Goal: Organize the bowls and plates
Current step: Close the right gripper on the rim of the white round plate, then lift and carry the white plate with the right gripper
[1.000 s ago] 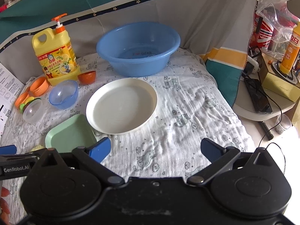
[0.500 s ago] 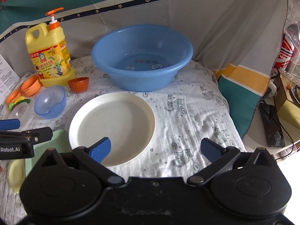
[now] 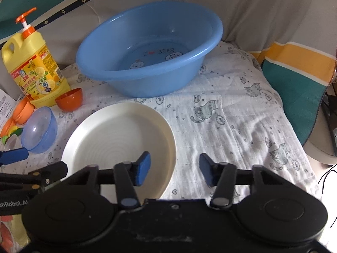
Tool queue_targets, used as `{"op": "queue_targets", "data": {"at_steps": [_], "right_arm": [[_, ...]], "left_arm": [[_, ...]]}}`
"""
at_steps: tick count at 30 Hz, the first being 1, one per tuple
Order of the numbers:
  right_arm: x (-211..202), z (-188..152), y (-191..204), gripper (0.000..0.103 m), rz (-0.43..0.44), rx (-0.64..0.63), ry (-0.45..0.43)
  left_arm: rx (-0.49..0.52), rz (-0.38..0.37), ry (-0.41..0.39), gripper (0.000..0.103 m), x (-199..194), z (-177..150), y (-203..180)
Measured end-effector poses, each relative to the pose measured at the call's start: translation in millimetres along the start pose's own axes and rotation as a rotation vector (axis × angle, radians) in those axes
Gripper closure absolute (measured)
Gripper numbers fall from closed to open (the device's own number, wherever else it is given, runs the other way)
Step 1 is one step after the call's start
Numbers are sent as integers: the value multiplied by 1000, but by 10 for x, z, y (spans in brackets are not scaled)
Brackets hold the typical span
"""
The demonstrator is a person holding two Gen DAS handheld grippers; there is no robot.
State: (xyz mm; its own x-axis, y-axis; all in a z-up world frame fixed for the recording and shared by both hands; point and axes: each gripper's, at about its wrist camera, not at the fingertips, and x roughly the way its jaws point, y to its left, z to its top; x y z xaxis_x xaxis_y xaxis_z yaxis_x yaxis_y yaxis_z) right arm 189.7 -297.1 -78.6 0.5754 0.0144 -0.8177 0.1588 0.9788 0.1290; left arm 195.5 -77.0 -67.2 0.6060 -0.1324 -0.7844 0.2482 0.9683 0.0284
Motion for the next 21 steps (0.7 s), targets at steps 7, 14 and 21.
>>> {"op": "queue_targets", "data": {"at_steps": [7, 14, 21], "right_arm": [[167, -24, -29, 95, -8, -10, -1], [197, -43, -124, 95, -14, -13, -7], [245, -77, -94, 91, -14, -17, -8]], "left_arm": [[29, -7, 24, 8, 153, 29, -39], [43, -41, 60, 28, 307, 69, -105], [53, -69, 104, 56, 448, 33, -186]]}}
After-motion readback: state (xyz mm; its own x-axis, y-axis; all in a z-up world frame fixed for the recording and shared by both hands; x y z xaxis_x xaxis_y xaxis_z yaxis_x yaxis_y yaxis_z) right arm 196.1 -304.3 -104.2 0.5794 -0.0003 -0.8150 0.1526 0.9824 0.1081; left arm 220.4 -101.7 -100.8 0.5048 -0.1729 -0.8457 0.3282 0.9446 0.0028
